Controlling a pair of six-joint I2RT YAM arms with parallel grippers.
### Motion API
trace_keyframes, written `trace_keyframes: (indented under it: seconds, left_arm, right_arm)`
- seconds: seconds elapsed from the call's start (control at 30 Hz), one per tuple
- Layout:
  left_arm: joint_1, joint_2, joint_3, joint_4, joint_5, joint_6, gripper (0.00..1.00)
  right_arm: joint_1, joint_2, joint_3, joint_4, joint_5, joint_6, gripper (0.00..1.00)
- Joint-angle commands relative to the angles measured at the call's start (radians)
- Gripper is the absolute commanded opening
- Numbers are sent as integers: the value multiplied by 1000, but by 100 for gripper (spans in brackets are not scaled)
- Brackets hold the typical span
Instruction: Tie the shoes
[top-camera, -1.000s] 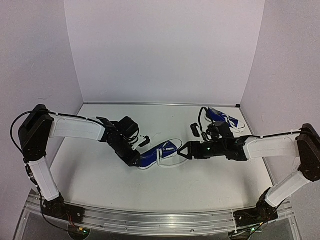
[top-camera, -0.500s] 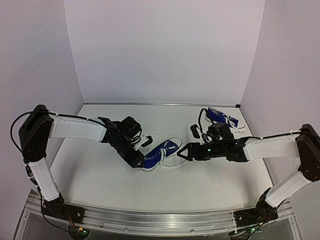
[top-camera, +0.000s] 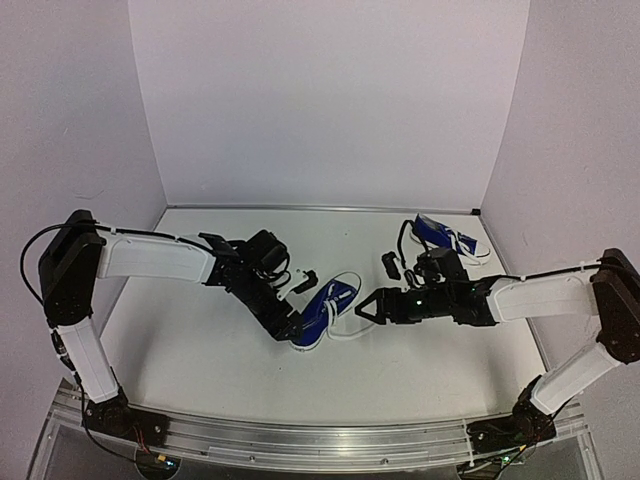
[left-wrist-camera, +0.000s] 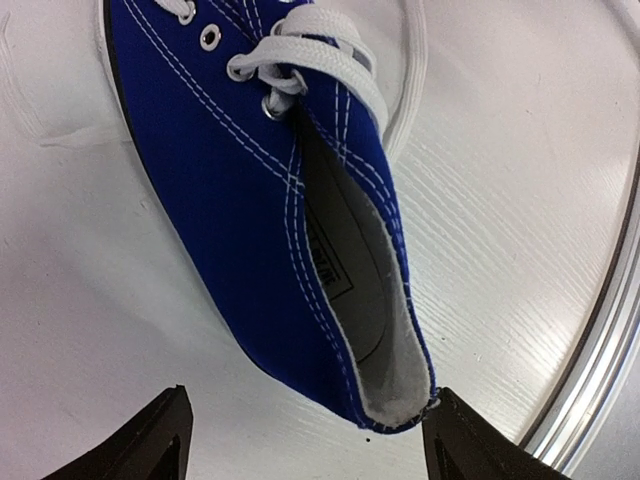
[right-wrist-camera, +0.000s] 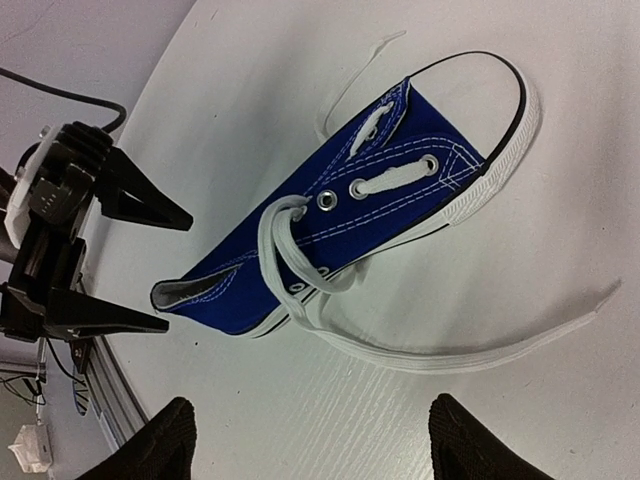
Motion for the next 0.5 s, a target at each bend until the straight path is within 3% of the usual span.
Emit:
trace_keyframes:
  seconds: [0.0, 0.17, 0.47]
  left_arm:
    - [1, -45, 43, -5, 18, 37, 83]
    - [1, -43, 35, 32, 41, 3, 80]
    - [-42, 48, 88, 70, 36, -20, 41]
  right_arm:
    - [-7, -39, -14, 31, -8, 6, 76]
    - [-9, -42, -22, 33, -5, 7, 77]
    - [-9, -41, -31, 35, -11, 13, 76]
